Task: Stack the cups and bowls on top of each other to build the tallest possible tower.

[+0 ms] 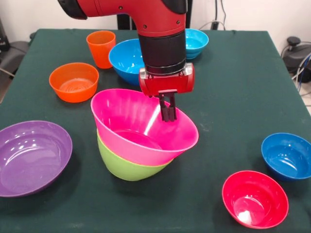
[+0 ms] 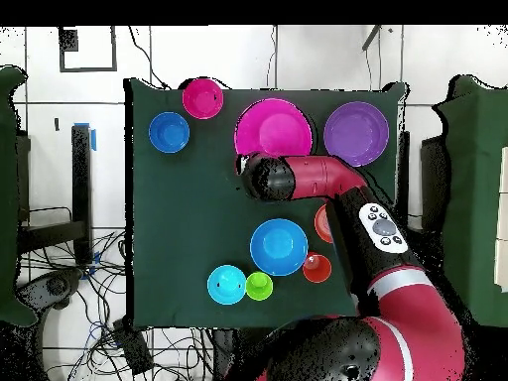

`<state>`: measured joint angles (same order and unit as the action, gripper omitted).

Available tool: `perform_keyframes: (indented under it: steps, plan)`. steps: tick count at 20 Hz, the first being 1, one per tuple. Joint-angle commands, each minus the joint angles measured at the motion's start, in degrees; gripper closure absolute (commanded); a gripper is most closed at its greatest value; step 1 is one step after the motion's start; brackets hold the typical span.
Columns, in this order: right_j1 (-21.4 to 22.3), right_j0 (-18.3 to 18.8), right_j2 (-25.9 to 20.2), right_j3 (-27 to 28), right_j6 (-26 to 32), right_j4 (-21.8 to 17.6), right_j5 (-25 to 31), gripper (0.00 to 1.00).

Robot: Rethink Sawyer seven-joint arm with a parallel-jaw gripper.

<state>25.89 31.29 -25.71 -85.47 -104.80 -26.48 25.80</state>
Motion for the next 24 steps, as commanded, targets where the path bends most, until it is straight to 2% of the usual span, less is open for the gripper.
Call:
perform_keyframes:
  steps: [1, 3, 5, 6, 7, 9, 10, 12, 15, 16, 20, 21, 24]
  plan:
    - [-1.34, -1.59, 0.72, 0.08, 0.7, -1.92, 1.72, 1.0]
    - [-0.51, -3.36, 2.86, -0.18, -1.03, -3.12, 0.82, 1.0]
    - [-1.25, -7.21, 7.73, -0.77, -6.49, -6.34, -6.62, 1.0]
    - [-2.68, -10.79, 12.23, -0.15, -11.05, -8.02, -12.35, 1.0]
    - [-4.97, -16.11, 18.89, 1.7, -16.2, -9.08, -19.08, 1.0]
    - [-11.61, -24.39, 29.97, 5.35, -21.61, -5.4, -29.84, 1.0]
    - [-13.78, -23.9, 29.67, 5.31, -20.58, -3.07, -32.14, 1.0]
    - [-16.81, -23.34, 28.84, 6.61, -17.59, -0.82, -33.37, 1.0]
    - [-18.45, -19.37, 23.17, 8.58, -11.41, -1.65, -27.73, 1.0]
    - [-19.17, -19.33, 22.93, 9.57, -10.53, -1.56, -27.12, 1.0]
    - [-26.39, -17.86, 20.64, 15.77, -9.41, -2.17, -33.53, 1.0]
    - [-27.3, -17.98, 20.68, 16.81, -9.17, -2.34, -34.57, 1.0]
    - [-27.13, -16.54, 18.53, 17.02, -7.5, -4.29, -33.14, 1.0]
